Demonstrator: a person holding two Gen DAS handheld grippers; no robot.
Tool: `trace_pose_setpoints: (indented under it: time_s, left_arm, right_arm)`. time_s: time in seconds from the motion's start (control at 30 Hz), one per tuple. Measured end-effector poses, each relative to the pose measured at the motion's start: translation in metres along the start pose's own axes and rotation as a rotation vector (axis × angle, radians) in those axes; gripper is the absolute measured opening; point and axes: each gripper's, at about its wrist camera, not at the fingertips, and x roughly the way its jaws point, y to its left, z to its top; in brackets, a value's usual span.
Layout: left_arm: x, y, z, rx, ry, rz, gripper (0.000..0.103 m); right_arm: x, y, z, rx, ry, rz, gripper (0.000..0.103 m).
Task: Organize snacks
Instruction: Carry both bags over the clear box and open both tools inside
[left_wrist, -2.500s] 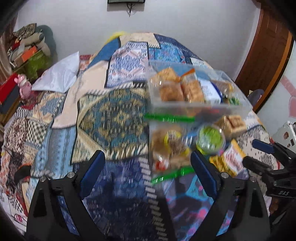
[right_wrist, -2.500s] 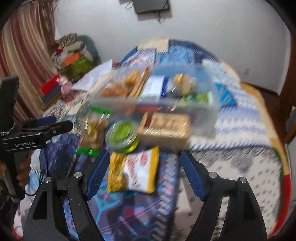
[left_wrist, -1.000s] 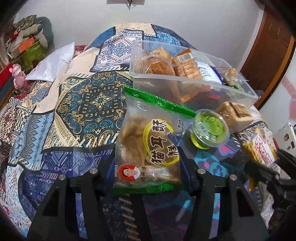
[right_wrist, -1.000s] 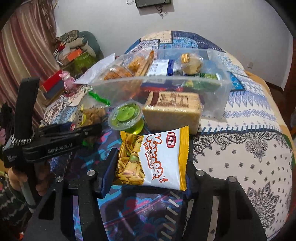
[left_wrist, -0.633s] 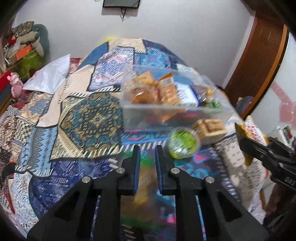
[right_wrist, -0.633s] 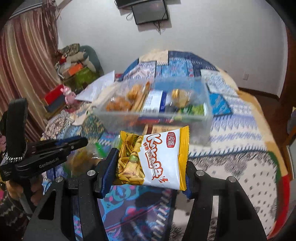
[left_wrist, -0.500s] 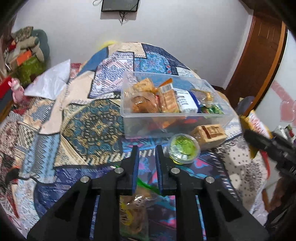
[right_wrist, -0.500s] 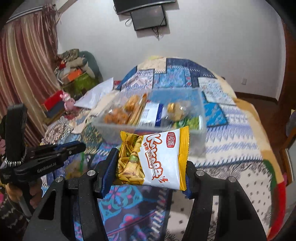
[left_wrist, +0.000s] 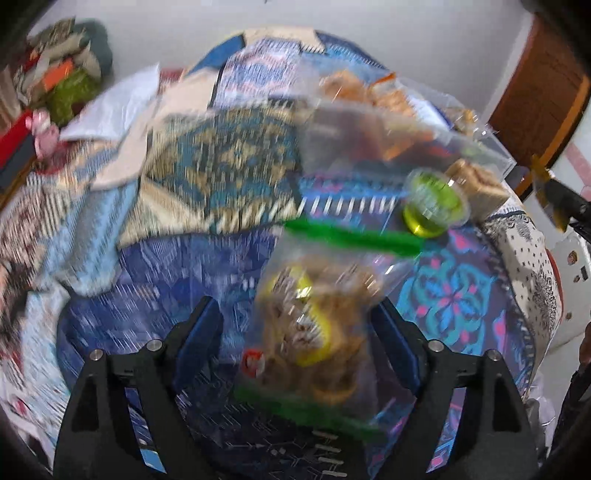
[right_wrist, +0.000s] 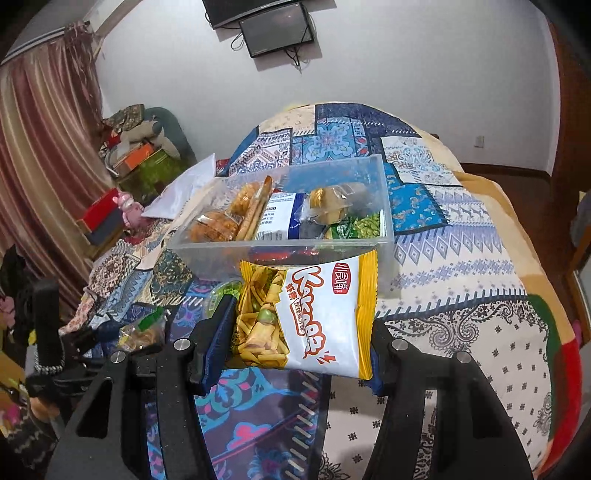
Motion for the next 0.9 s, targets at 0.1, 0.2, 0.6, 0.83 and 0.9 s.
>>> trace_pose_setpoints:
  time_s: [0.1,0.2,0.6,0.83,0.9]
  left_arm:
    - [0.005,0.002,-0.007,-0.024,-0.024,-0.014,0.060]
    - [-0.001,-0.001,-0.004,-0.038,-0.046,-0.027,0.049]
    - [-0.060,-0.029,0.052,0.040,-0.229,-0.033,0.048]
    - [-0.069,-0.049,0.103,0.048,-0.305,-0.082,0.048]
    - [-0.067,-0.055,0.116,0.052,-0.324,-0.080,0.048]
  right_arm:
    - [0.002,0.002,0.000,-0.003,0.004,0.002,0.055]
    - [0.004,0.002,-0.001,-0.003,0.009,0.002,0.055]
    - [-0.005,0.000,0.037,-0.044,-0.066,-0.013,0.055]
    - [0.007,0.007,0.071,-0.080,-0.124,-0.019,0.055]
    - [0.014,0.008,0.079,-0.088,-0.131,-0.027,0.055]
